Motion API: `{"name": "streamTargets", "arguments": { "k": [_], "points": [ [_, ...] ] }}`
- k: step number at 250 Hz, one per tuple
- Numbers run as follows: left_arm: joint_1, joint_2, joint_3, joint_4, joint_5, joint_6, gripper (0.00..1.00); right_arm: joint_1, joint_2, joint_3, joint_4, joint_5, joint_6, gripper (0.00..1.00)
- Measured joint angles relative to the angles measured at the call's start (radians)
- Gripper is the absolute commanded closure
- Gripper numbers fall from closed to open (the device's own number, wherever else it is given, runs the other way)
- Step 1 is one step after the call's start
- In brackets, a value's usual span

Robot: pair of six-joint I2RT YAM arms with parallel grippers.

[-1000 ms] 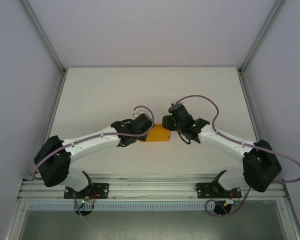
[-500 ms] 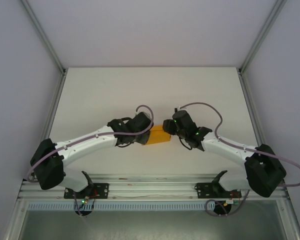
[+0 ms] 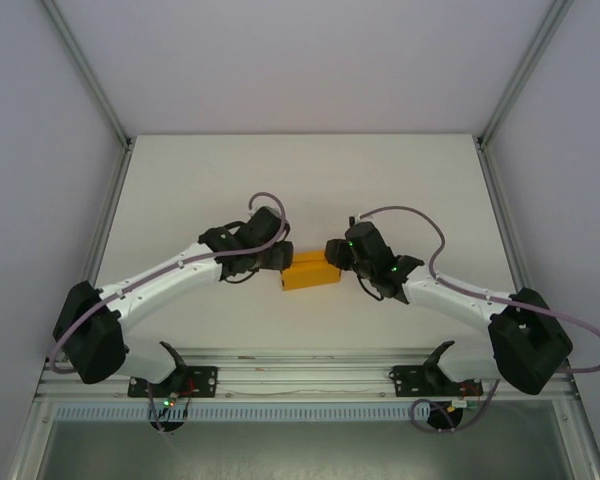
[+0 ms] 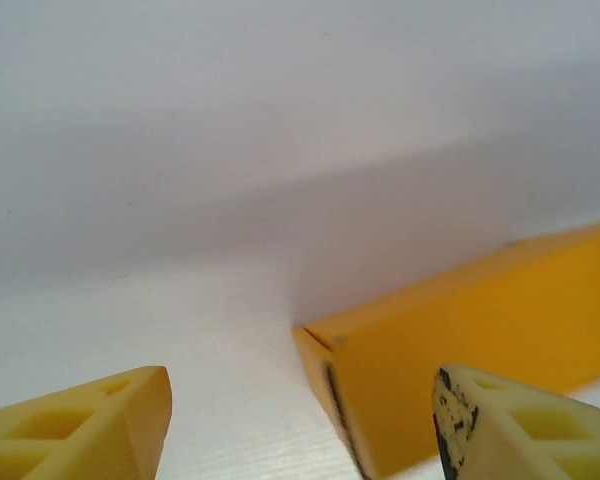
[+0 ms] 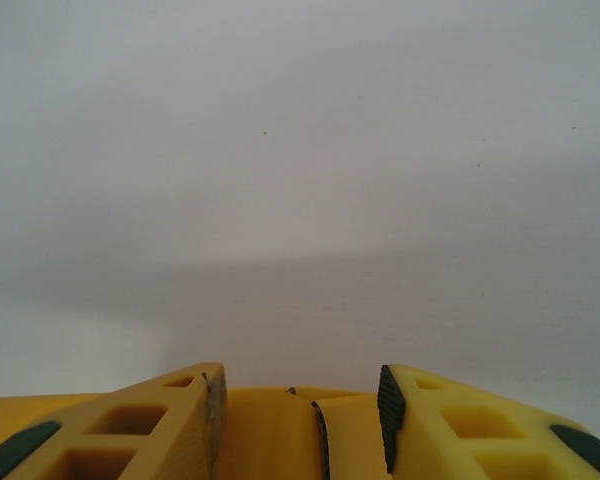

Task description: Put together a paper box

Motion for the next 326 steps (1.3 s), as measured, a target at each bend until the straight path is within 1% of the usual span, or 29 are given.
{"name": "streamTargets", "arguments": {
  "k": [14,33,51,73,89,116,137,166,183,202,238,254,266,274,311,326],
  "points": [
    [0.022,0.0,-0.032,0.027,0.019,-0.01,0.34,0.0,0.0,-0.003,0.006,0.001,0.0,0.55],
    [0.027,0.0,-0.08,0.076,0.057,-0.016,0.35,0.0,0.0,-0.013,0.023,0.003,0.0,0.55],
    [0.028,-0.012,-0.12,0.135,0.081,-0.026,0.42,0.0,-0.002,-0.031,0.056,0.003,-0.001,0.55],
    [0.04,-0.044,-0.177,0.206,0.11,-0.045,0.48,-0.001,-0.012,-0.073,0.123,-0.002,-0.003,0.56],
    [0.042,-0.067,-0.222,0.262,0.129,-0.059,0.52,-0.008,-0.024,-0.115,0.186,-0.021,-0.003,0.56],
    [0.042,-0.107,-0.307,0.37,0.153,-0.085,0.54,-0.027,-0.032,-0.17,0.28,-0.071,-0.006,0.56],
    [0.047,-0.122,-0.357,0.447,0.17,-0.101,0.57,-0.037,-0.03,-0.191,0.327,-0.096,-0.015,0.56],
    [0.049,-0.135,-0.416,0.548,0.195,-0.104,0.61,-0.043,-0.03,-0.237,0.416,-0.117,-0.023,0.64],
    [0.049,-0.143,-0.458,0.614,0.208,-0.104,0.65,-0.042,-0.03,-0.269,0.481,-0.13,-0.029,0.7],
    [0.049,-0.148,-0.495,0.686,0.214,-0.103,0.67,-0.043,-0.027,-0.309,0.56,-0.138,-0.043,0.74],
    [0.049,-0.148,-0.547,0.795,0.216,-0.098,0.67,-0.047,0.011,-0.359,0.698,-0.143,-0.075,0.89],
    [0.049,-0.148,-0.569,0.84,0.216,-0.093,0.7,-0.051,0.029,-0.378,0.758,-0.144,-0.09,0.93],
    [0.049,-0.148,-0.58,0.868,0.217,-0.089,0.77,-0.052,0.044,-0.391,0.803,-0.144,-0.099,0.94],
    [0.048,-0.148,-0.587,0.885,0.22,-0.085,0.79,-0.052,0.054,-0.398,0.832,-0.143,-0.103,0.96],
    [0.043,-0.148,-0.622,0.959,0.218,-0.073,0.8,-0.052,0.095,-0.428,0.943,-0.135,-0.13,1.0],
    [0.032,-0.148,-0.634,0.98,0.204,-0.067,0.79,-0.054,0.117,-0.435,0.99,-0.134,-0.143,1.0]
  ]
}}
